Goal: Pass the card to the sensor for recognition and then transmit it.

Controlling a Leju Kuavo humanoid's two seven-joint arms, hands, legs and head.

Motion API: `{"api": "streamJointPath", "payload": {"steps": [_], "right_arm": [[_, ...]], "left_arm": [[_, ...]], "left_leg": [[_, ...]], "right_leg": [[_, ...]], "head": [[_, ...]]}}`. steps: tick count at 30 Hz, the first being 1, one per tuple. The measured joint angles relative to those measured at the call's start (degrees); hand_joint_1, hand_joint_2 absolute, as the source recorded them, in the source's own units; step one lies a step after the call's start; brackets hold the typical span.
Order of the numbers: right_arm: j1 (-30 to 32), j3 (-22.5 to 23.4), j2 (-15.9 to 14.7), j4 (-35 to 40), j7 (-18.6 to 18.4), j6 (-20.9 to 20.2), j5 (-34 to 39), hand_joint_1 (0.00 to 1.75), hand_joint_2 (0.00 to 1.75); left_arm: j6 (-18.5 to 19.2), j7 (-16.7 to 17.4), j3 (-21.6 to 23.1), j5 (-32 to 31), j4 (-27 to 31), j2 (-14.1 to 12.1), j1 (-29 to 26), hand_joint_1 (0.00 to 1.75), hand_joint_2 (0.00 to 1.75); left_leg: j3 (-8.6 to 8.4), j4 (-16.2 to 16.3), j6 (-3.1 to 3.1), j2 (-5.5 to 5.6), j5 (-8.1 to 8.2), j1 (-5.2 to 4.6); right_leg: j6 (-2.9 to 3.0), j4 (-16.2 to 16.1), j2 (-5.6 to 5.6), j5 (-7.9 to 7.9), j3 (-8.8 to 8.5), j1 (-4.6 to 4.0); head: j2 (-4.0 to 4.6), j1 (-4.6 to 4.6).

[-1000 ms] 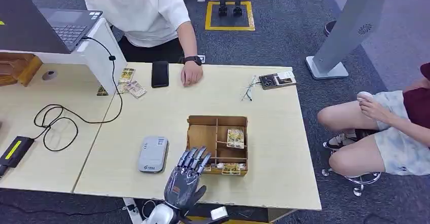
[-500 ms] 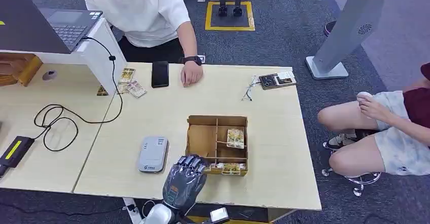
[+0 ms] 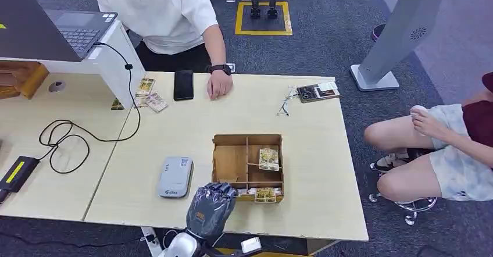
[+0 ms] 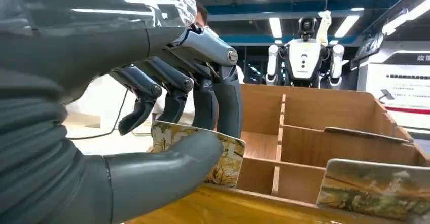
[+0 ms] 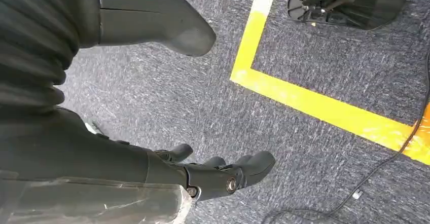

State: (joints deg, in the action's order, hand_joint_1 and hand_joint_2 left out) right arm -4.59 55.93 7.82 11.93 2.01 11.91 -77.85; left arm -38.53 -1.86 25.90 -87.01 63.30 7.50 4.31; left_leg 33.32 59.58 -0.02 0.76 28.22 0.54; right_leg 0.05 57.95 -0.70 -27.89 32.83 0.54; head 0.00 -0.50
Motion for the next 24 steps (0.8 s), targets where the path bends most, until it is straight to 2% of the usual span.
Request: {"api": "streamJointPath", "payload": {"steps": [1,2,3,5,13,19,24], "right_arm": [[0.00,0.00,0.00,0.00,0.00,0.00,0.00,0.00,1.75],[0.00,0.00,0.00,0.00,0.00,0.00,0.00,0.00,1.75],[0.00,0.00,0.00,0.00,0.00,0.00,0.00,0.00,1.75],[0.00,0.00,0.00,0.00,0.00,0.00,0.00,0.00,1.75],[0.03,0.00,0.00,-0.04,0.00,0.04,0.04,0.00,1.75],[0.11,0.00,0.00,-0.07,-0.11,0.20,0.04,0.00,1.75],[0.28,0.00,0.00,-0.07,-0.22,0.46,0.04,0.00,1.75]], "left_arm": [[0.02,0.00,0.02,0.07,-0.09,-0.02,0.04,1.48,1.75],[0.02,0.00,0.02,0.11,-0.11,-0.02,0.06,1.61,1.75],[0.00,0.00,0.04,0.20,-0.11,-0.04,0.07,1.61,1.75],[0.00,0.00,0.04,0.46,-0.11,-0.04,0.08,1.75,1.75],[0.00,-3.06,0.02,1.22,3.35,-0.13,-1.11,1.75,1.75],[-0.02,-9.04,-3.32,2.71,10.57,1.00,-2.92,1.75,1.75],[-0.02,-18.30,-10.24,4.81,16.40,4.29,-4.05,1.75,1.75]], "left_leg": [[0.00,0.00,0.00,0.00,0.00,0.00],[0.00,0.00,0.00,0.00,0.00,0.00],[0.00,0.00,0.00,0.00,0.00,0.00],[0.00,0.00,0.00,0.00,0.00,0.00],[0.01,0.00,0.00,0.00,0.00,0.00],[0.01,0.00,0.00,0.01,0.00,0.00],[0.01,0.00,0.00,0.01,-0.01,0.00]], "right_leg": [[0.00,0.00,0.00,0.00,0.00,0.00],[0.00,0.00,0.00,0.00,0.00,0.00],[0.00,0.00,0.00,0.00,0.00,0.00],[0.00,0.00,0.00,0.00,0.00,0.00],[0.00,0.00,0.00,0.00,0.00,0.00],[0.00,0.00,0.01,0.00,0.00,0.00],[0.00,0.00,0.01,0.01,-0.01,0.00]], "head": [[0.00,0.00],[0.00,0.00],[0.00,0.00],[0.00,0.00],[0.00,0.00],[0.00,0.00],[0.00,0.00]]}}
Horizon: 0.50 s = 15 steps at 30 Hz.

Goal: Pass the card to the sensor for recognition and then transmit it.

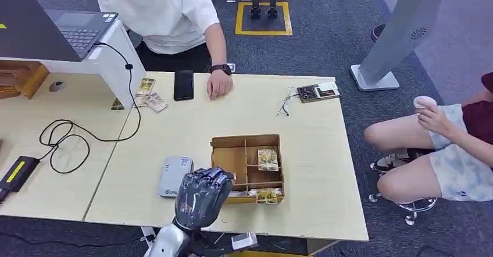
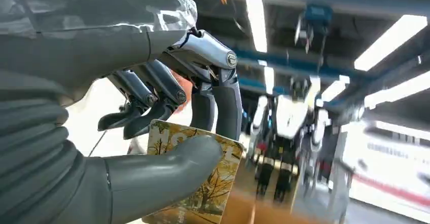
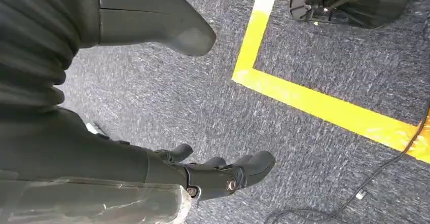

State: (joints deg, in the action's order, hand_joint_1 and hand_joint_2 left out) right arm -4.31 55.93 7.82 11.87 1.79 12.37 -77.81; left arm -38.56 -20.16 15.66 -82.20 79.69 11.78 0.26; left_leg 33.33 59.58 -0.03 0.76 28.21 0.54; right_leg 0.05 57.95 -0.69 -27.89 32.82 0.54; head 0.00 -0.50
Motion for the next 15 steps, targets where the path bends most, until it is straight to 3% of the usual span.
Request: {"api": "streamJointPath", "payload": {"steps": [4,7,11,15], "right_arm": [[0.06,0.00,0.00,0.00,-0.09,0.20,-0.02,0.00,1.75],[0.09,0.00,0.00,0.00,-0.15,0.26,-0.09,0.00,1.75],[0.08,-0.09,0.00,0.00,-0.13,0.26,-0.15,0.00,1.75],[0.06,-0.31,0.00,0.00,-0.13,0.22,-1.05,0.00,1.75]], "left_arm": [[0.00,-6.29,-6.36,1.55,3.23,2.47,-0.77,1.75,1.75],[0.02,-6.74,-9.68,2.62,4.39,2.90,-1.26,1.75,1.75],[0.02,-2.32,-11.60,0.72,4.37,2.90,-0.89,1.75,1.75],[0.04,6.44,-11.62,-0.57,2.97,2.47,2.04,1.75,1.75]], "left_leg": [[-0.07,0.00,0.00,-0.03,0.00,0.00],[-0.07,0.00,0.00,-0.05,0.00,0.01],[-0.06,0.00,0.01,-0.05,0.00,0.01],[-0.05,0.00,-0.01,-0.02,-0.02,0.00]], "right_leg": [[0.02,0.00,-0.07,0.01,0.00,0.00],[0.02,0.00,-0.06,0.01,0.01,0.00],[0.02,0.00,-0.06,0.01,0.01,-0.01],[0.00,0.00,-0.01,0.03,-0.02,0.00]], "head": [[0.00,-0.02],[0.00,-0.04],[0.00,-0.02],[0.00,-0.02]]}}
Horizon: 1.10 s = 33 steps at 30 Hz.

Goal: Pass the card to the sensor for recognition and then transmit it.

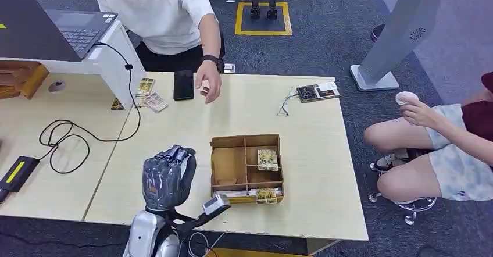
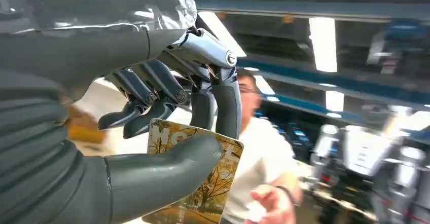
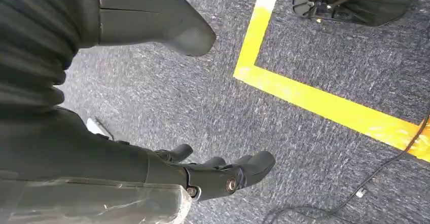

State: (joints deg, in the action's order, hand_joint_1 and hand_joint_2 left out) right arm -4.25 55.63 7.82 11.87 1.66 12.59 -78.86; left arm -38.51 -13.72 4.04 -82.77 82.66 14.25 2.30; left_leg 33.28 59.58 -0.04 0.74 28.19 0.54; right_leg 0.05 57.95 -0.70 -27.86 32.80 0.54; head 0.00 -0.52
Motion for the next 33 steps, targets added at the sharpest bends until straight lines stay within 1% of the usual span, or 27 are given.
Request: {"api": "streamJointPath", "payload": {"steps": [2,6,8,11,15,22,27,29,30,31,32,33], "right_arm": [[-0.03,-0.04,0.00,0.00,0.02,-0.04,-0.07,0.00,1.75],[-0.03,-0.11,0.00,0.00,0.09,-0.24,-0.09,0.00,1.75],[-0.06,-0.17,0.00,0.00,0.15,-0.42,-0.09,0.00,1.75],[-0.05,-0.37,0.00,0.00,0.15,-0.42,-0.09,0.00,1.75],[-0.09,-0.68,0.00,0.00,0.15,-0.39,-0.17,0.00,1.75],[-0.18,-1.29,0.00,0.00,0.15,-0.39,-1.09,0.00,1.75],[-0.43,-1.49,0.00,0.00,0.11,-0.39,-1.05,0.00,1.75],[-0.43,-1.51,0.00,0.00,0.02,-0.42,-1.05,0.00,1.75],[-0.44,-1.53,0.00,0.00,-0.02,-0.41,-1.07,0.00,1.75],[-0.45,-1.55,0.00,0.00,-0.02,-0.39,-1.11,0.00,1.75],[-0.46,-1.60,0.00,0.00,-0.02,-0.42,-1.11,0.00,1.75],[-0.46,-1.62,0.00,0.00,-0.02,-0.39,-1.09,0.00,1.75]], "left_arm": [[0.02,3.26,0.00,-0.55,-1.60,-0.33,2.05,1.75,1.75],[0.02,9.75,0.02,-1.29,-5.07,-1.95,5.49,1.75,1.75],[0.02,12.02,0.09,-1.27,-6.89,-2.60,7.08,1.75,1.75],[0.02,14.33,0.13,-1.16,-9.39,-3.67,8.98,1.75,1.75],[0.02,16.12,0.13,-0.89,-12.33,-4.59,11.20,1.75,1.75],[0.02,17.83,0.13,-0.22,-16.85,-5.42,14.30,1.75,1.75],[0.02,18.07,0.13,0.64,-20.26,-5.92,16.65,1.75,1.75],[0.00,17.61,0.13,0.98,-21.02,-5.92,17.18,1.75,1.75],[0.02,17.18,0.13,1.24,-21.37,-5.90,17.38,1.38,1.75],[0.00,16.76,0.13,1.64,-21.64,-5.86,17.55,0.87,1.75],[0.00,16.25,0.13,2.03,-21.81,-5.77,17.69,0.87,1.75],[0.00,15.86,0.13,2.25,-22.01,-5.66,17.81,0.00,1.75]], "left_leg": [[-0.01,0.00,-0.01,0.02,0.00,0.00],[-0.02,0.01,0.00,0.01,-0.05,0.00],[-0.02,0.01,0.00,0.01,-0.05,0.00],[-0.02,0.01,0.00,0.00,-0.05,0.00],[-0.01,0.01,0.00,0.00,-0.05,0.00],[0.00,0.01,0.00,0.01,-0.05,0.00],[-0.01,0.01,0.01,0.00,-0.05,0.00],[-0.01,0.02,0.01,0.01,-0.05,0.00],[0.00,0.01,0.01,0.01,-0.05,0.00],[0.00,0.01,0.01,0.00,-0.05,0.00],[0.00,0.01,0.01,0.00,-0.05,0.00],[0.00,0.01,0.01,0.01,-0.05,0.00]], "right_leg": [[0.00,0.00,0.00,0.02,-0.02,0.00],[0.00,0.00,0.00,0.03,-0.02,0.00],[0.00,0.00,0.00,0.03,-0.01,0.00],[0.01,0.01,-0.02,0.02,0.00,0.00],[0.01,0.01,-0.02,0.02,0.00,0.00],[0.00,0.01,-0.01,0.03,0.00,0.00],[0.00,0.01,-0.01,0.03,0.00,0.00],[0.00,0.01,-0.01,0.03,0.00,0.00],[0.00,0.01,-0.01,0.03,0.00,0.00],[0.00,0.01,-0.02,0.03,0.00,0.00],[0.00,0.01,-0.02,0.03,0.00,0.00],[0.00,0.01,-0.02,0.02,0.00,0.00]], "head": [[0.00,0.00],[0.00,0.00],[0.00,0.00],[0.00,-0.02],[0.00,0.00],[0.00,0.00],[0.00,0.00],[0.00,0.00],[0.00,0.00],[0.00,0.00],[0.00,0.00],[0.00,0.00]]}}
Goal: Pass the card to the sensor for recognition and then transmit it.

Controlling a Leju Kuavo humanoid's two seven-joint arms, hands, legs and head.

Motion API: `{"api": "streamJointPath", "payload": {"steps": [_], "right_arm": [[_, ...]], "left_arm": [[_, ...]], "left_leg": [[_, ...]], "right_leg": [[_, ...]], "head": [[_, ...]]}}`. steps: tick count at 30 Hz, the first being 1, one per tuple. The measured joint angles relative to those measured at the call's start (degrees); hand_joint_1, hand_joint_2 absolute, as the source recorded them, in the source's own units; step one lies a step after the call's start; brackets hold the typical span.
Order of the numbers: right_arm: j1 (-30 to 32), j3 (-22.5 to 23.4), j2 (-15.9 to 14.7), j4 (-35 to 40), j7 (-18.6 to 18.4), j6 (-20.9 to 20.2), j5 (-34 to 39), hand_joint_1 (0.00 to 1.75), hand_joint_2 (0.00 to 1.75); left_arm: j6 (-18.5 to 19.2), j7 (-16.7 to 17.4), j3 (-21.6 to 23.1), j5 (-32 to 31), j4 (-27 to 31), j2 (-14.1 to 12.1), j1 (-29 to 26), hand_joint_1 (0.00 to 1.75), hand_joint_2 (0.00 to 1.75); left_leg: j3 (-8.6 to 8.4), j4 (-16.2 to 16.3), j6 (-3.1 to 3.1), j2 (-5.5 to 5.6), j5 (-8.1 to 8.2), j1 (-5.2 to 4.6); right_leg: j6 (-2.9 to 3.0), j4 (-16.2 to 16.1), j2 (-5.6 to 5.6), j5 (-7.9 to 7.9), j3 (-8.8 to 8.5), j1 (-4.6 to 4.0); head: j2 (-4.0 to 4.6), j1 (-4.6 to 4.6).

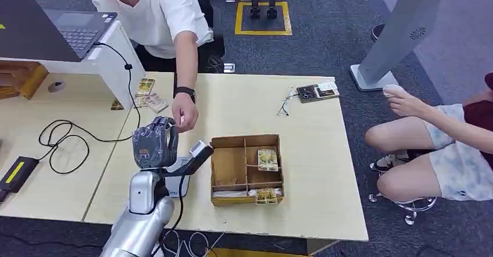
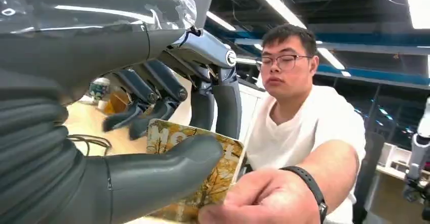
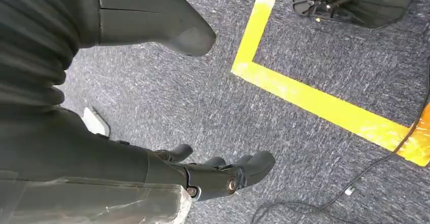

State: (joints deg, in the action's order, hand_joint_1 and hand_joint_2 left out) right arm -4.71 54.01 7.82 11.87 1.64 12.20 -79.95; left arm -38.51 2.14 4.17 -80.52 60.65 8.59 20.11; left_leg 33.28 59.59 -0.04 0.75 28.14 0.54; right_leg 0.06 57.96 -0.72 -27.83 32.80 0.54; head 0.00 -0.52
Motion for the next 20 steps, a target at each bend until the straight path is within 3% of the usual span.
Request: {"api": "streamJointPath", "payload": {"steps": [15,20], "right_arm": [[0.00,-0.35,0.00,0.00,0.09,0.44,0.09,0.00,1.75],[0.04,-0.37,0.00,0.00,0.20,0.68,0.07,0.00,1.75]], "left_arm": [[0.00,-12.93,-2.86,5.94,1.16,4.26,-0.64,0.00,1.75],[0.00,-19.74,-4.26,9.66,4.03,5.93,-2.43,0.00,1.75]], "left_leg": [[0.02,0.00,0.00,0.02,0.00,0.00],[0.03,0.00,0.00,0.02,0.00,0.00]], "right_leg": [[0.00,0.00,0.02,0.01,0.00,0.00],[0.00,0.00,0.02,0.00,0.00,0.00]], "head": [[0.00,-0.02],[0.00,0.00]]}}
